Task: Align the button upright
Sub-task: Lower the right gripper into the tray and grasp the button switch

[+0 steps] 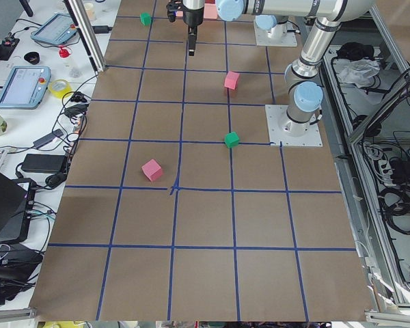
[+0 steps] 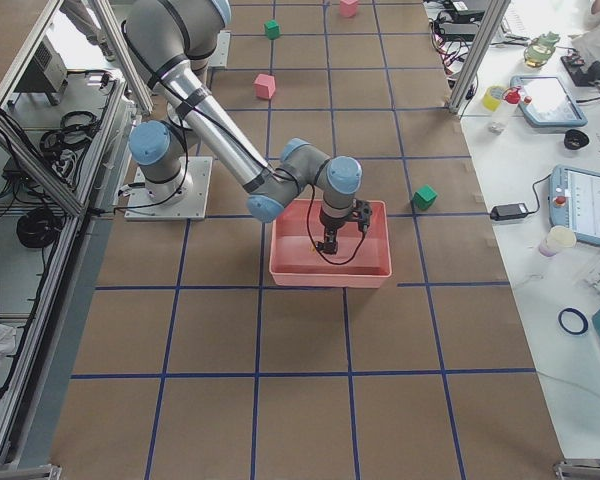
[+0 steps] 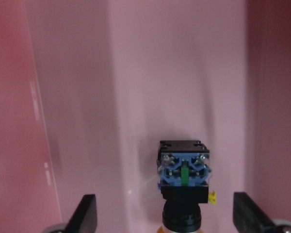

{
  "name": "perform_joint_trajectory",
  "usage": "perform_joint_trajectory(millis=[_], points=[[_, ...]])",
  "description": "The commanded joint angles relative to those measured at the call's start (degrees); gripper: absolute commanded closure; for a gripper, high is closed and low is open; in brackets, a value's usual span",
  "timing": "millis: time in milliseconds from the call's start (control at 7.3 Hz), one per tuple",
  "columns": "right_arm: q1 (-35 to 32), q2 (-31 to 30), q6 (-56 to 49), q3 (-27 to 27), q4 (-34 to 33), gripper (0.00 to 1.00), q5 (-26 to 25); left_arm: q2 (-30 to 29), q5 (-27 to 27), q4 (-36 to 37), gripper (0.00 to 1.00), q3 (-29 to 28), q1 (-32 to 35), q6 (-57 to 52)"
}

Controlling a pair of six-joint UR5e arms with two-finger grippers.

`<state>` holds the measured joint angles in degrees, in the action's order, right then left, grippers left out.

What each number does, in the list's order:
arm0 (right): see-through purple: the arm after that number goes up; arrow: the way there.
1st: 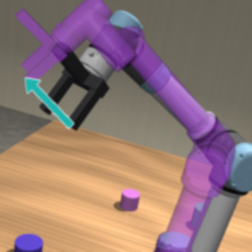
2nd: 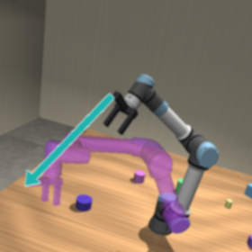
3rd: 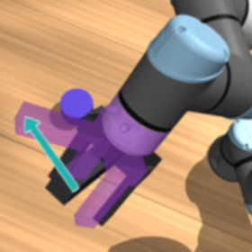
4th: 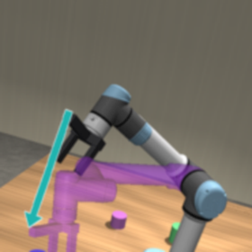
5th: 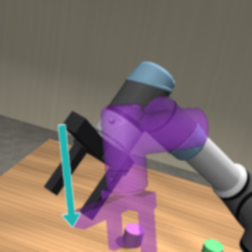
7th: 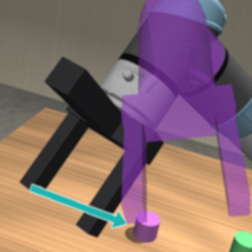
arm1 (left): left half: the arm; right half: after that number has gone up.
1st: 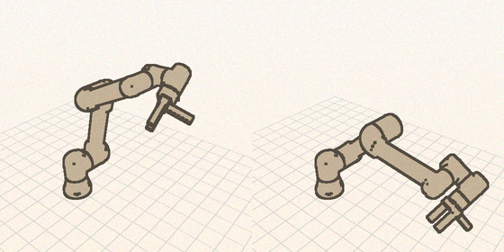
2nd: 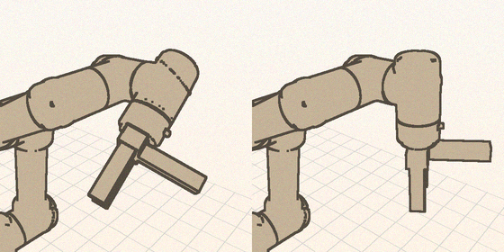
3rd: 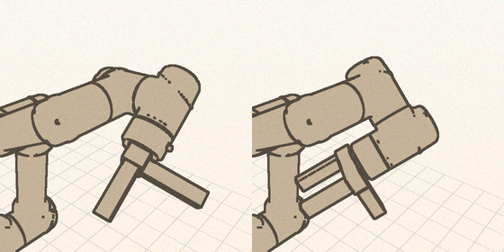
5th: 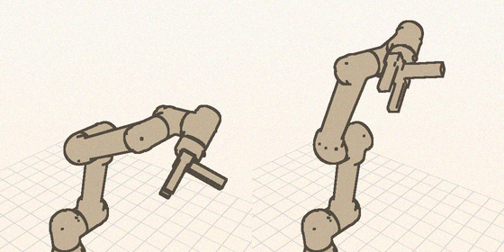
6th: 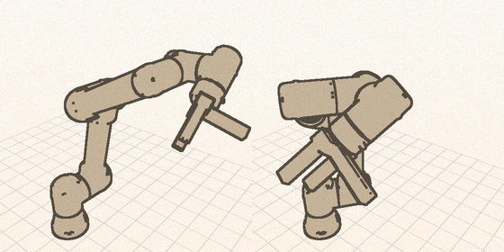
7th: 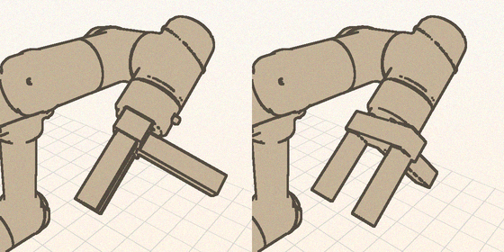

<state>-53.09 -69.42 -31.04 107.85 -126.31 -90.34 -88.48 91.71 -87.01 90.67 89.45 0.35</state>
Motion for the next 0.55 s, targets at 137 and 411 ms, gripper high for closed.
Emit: perform_joint_trajectory(millis=[137,411], points=[[0.00,2.10,0.02,-1.23,-2.96,0.02,0.78,-0.02,-0.04,0.00,0.00,-0.05,0.03,0.00],[0.00,3.15,0.02,-1.23,-3.76,0.06,0.69,0.07,0.04,-0.08,0.00,-0.31,0.03,0.09]])
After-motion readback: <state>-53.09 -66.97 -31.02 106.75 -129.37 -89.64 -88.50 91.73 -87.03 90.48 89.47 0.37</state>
